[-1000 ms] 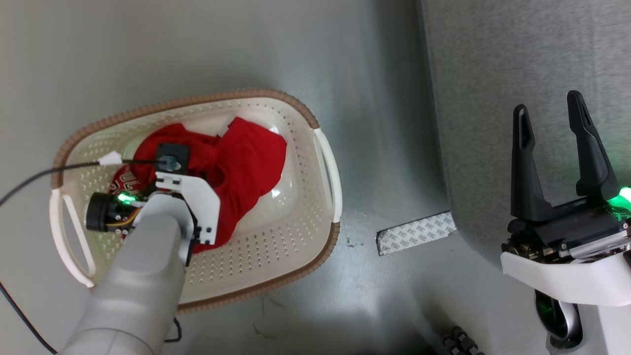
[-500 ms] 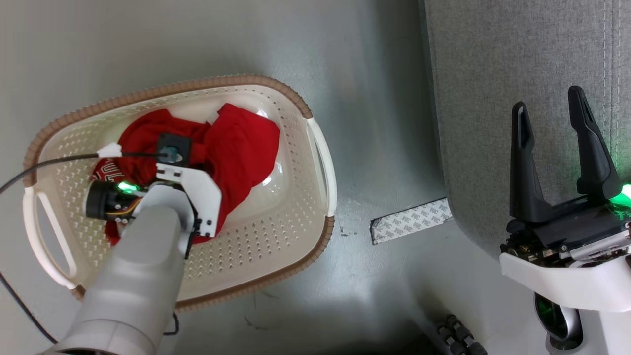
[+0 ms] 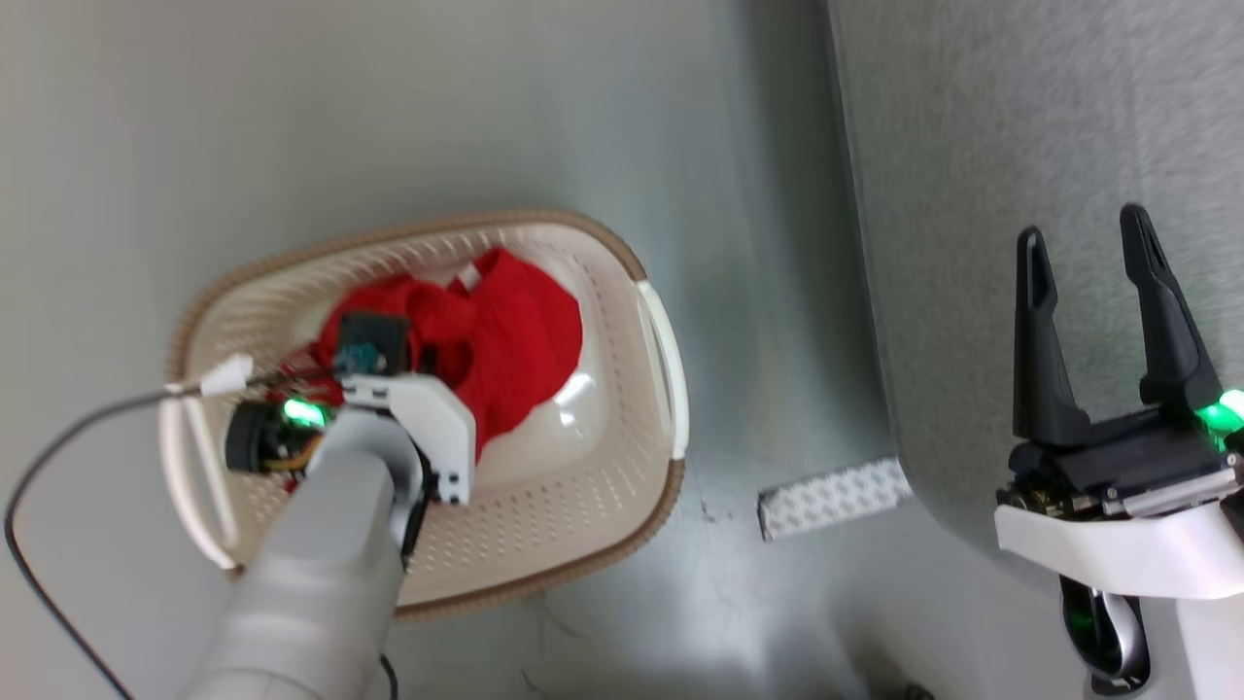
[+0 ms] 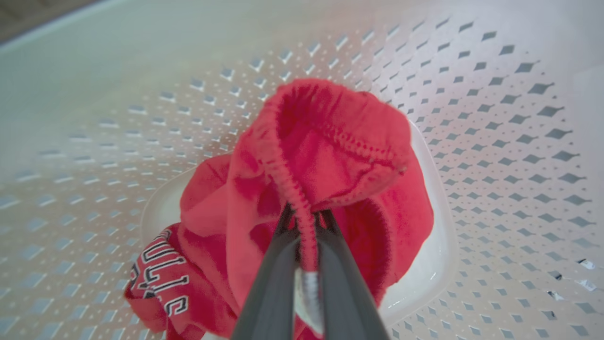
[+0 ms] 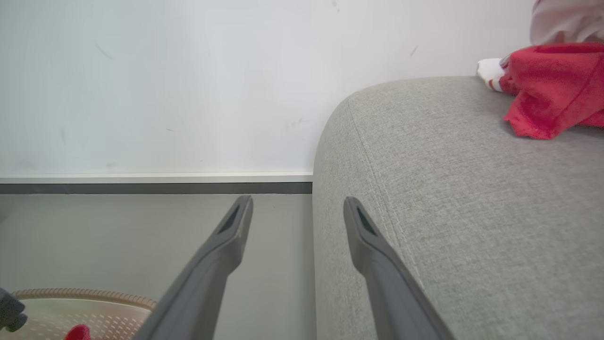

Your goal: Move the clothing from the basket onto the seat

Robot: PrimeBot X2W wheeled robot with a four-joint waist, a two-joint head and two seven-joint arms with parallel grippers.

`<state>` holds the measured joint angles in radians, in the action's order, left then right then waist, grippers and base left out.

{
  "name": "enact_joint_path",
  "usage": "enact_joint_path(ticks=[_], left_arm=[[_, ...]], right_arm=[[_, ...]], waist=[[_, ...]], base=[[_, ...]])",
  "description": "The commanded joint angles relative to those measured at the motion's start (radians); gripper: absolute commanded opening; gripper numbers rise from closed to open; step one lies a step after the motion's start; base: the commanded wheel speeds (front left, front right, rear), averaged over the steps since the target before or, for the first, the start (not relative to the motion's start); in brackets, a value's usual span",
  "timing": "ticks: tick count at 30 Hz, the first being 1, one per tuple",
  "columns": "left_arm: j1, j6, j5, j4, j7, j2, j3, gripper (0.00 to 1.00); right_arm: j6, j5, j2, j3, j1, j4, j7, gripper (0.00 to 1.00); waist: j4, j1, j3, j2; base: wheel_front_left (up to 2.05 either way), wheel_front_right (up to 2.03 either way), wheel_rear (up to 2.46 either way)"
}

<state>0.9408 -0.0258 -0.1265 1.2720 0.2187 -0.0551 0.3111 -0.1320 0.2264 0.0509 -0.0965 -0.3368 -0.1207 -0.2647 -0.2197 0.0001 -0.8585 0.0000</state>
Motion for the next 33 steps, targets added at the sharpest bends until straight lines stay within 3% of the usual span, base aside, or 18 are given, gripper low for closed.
enact_joint_path(ticks=[1, 12, 20, 33], left_arm=[[-0.023, 0.004, -0.010, -0.004, 0.012, -0.002, -0.002, 0.00], [-0.233, 0.054, -0.165, -0.183, 0.046, 0.003, 0.040, 0.00], [-0.394, 0.021, -0.244, -0.384, 0.045, 0.003, 0.079, 0.00], [-0.610, -0.023, -0.214, -0.762, 0.046, -0.024, 0.037, 0.00]], right_arm=[[0.003, -0.006, 0.000, 0.006, 0.017, 0.009, 0.001, 1.00], [0.002, -0.006, 0.005, 0.056, 0.123, 0.108, 0.001, 1.00], [0.002, -0.014, 0.017, 0.102, 0.206, 0.164, 0.001, 1.00], [0.003, -0.030, 0.019, 0.124, 0.327, 0.204, 0.001, 1.00]], waist=[[0.036, -0.0001, 0.075, 0.0000], [0.094, -0.0001, 0.358, 0.0000], [0.134, -0.0001, 0.531, 0.0000], [0.170, -0.0001, 0.724, 0.0000]], base=[[0.00, 0.00, 0.00], [0.00, 0.00, 0.00], [0.00, 0.00, 0.00], [0.00, 0.00, 0.00]])
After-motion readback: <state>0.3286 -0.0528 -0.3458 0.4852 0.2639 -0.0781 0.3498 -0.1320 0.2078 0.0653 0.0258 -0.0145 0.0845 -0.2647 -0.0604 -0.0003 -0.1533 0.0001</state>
